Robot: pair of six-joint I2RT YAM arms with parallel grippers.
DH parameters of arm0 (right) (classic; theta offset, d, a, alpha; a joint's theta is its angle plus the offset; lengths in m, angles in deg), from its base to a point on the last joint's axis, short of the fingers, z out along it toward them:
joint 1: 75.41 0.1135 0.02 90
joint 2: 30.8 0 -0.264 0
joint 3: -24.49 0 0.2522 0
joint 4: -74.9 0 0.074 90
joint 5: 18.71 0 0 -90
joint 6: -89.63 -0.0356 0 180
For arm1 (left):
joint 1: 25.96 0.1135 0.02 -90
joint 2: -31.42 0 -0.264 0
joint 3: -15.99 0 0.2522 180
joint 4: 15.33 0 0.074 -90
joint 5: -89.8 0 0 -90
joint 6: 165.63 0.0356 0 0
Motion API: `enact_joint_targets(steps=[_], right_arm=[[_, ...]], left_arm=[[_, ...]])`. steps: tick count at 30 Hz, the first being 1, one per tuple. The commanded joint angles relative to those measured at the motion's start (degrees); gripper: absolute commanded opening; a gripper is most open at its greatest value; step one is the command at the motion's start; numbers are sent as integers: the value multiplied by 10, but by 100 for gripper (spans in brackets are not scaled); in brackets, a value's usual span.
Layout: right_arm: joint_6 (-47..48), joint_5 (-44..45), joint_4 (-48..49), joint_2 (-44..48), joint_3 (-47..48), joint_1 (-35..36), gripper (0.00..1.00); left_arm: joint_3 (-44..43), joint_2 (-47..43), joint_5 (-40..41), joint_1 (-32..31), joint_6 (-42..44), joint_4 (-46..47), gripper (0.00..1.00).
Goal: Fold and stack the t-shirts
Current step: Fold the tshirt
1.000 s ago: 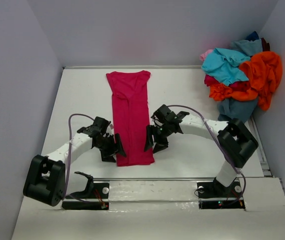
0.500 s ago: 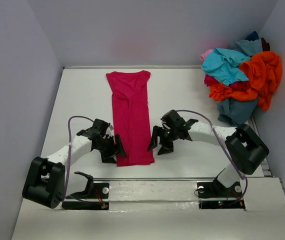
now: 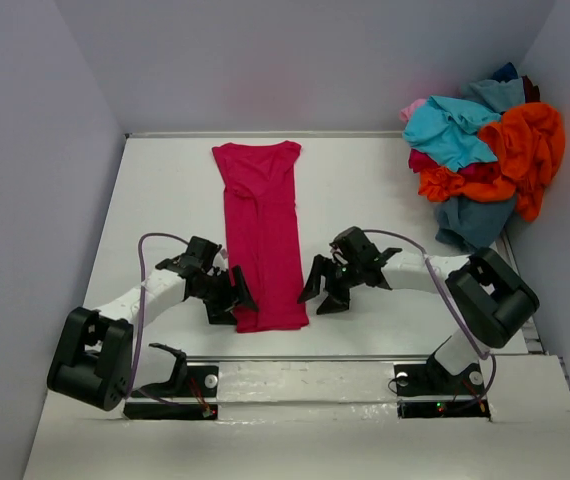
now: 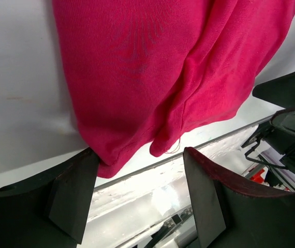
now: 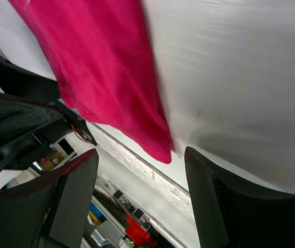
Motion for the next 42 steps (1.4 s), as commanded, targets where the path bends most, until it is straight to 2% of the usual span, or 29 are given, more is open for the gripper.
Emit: enact_joint_targets(steps=[1, 9, 15, 23, 29, 42], right_arm=[[-30, -36, 71, -3, -27, -13, 73], [-90, -83, 186, -30, -65, -13, 73], [-120, -99, 237, -43, -79, -13, 73], [-134, -114, 240, -42, -77, -13, 73], [-135, -116, 239, -42, -77, -13, 73], [-142, -130, 257, -49, -91, -18, 72]], left_arm=[[15, 0, -23, 3, -14, 0, 77], [35, -17, -31, 3, -29, -2, 77], [37, -14, -32, 3, -35, 3, 77], [42, -32, -25, 9, -45, -17, 77], [26, -57, 13, 9, -55, -45, 77], [23, -24, 20, 38, -42, -36, 77]])
